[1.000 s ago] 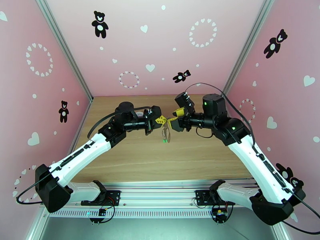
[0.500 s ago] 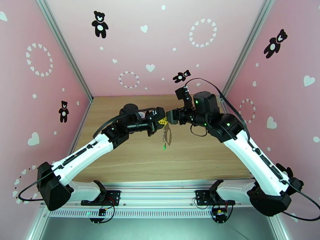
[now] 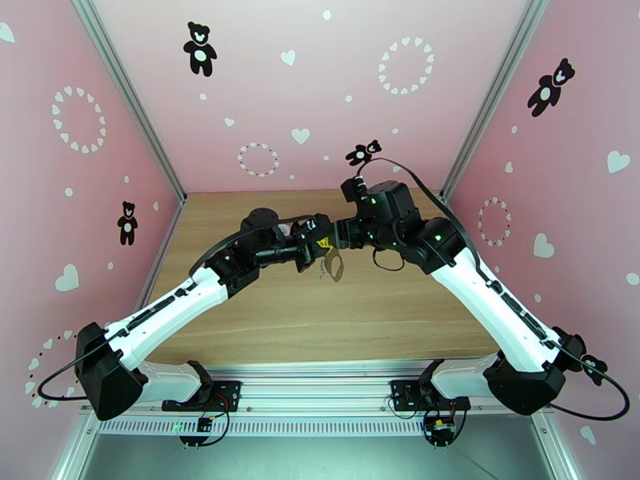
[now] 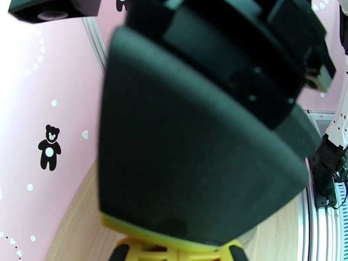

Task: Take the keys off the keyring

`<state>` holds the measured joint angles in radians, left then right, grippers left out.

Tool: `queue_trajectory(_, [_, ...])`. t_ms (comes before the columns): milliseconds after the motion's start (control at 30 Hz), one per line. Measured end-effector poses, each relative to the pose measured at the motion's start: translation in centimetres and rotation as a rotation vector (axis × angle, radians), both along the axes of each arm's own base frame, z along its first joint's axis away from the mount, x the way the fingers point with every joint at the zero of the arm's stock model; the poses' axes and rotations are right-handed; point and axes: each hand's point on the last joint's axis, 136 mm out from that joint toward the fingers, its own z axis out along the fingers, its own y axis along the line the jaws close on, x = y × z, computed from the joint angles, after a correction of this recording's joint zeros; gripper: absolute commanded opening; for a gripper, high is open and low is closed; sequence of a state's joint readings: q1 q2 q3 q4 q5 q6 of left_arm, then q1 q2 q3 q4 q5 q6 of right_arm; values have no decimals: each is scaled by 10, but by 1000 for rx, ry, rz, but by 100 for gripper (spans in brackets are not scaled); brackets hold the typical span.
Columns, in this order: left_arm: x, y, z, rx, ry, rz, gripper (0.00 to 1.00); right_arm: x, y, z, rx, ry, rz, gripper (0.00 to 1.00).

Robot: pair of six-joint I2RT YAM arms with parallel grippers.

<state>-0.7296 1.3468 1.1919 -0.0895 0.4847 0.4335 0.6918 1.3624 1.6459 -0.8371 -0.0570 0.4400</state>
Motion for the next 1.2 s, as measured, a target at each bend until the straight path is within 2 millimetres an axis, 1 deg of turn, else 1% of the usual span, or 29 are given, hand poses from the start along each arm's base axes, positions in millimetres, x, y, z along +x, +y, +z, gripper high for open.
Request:
queue_trajectory(133, [1,-1,-2,3,3,0,0,0,-2,-4,-20,8,-4,51])
queue_trajectory(233, [1,-1,-2,4,3,3,0,-1,-4,-6,-28,14,-8,45])
queue_trajectory(267, [1,-1,-2,4,3,3,0,-1,-4,-7,-30,17,-9,45])
queue_trajectory(333, [2,-1,-3,5,3,6,0,-1,-4,-7,-33,16,-9,44])
queue_trajectory(433, [2,0,-3,6,3,10,0,-2,-4,-7,-29,19,-8,38])
queue_trajectory(500, [2,0,-3,6,3,10,0,-2,-3,-7,-28,20,-5,37])
queue_trajectory(533, [2,0,-3,6,3,10,0,-2,-3,-7,-26,21,-4,33])
queue_trajectory(567, [3,0,-3,6,3,11,0,-2,-3,-7,-26,22,-4,31])
queue_trajectory(700, [3,0,-3,7,2,13,0,-3,-2,-7,-21,25,-5,30])
queue_trajectory(767, [3,0,-3,6,2,13,0,-3,-2,-7,-20,25,-5,27])
queue_trajectory(833, [3,0,-3,7,2,14,0,-3,-2,-6,-16,28,-9,27])
queue_trajectory(1000, [4,-1,0,-7,-8,19,0,-3,-4,-4,-5,21,-22,27])
queue_trajectory(1100, [4,-2,-1,-28,-9,21,0,-5,-7,-1,12,14,-33,30])
queue_trajectory(1200, [3,-1,-1,-53,-1,26,0,-7,-11,0,26,12,-46,30])
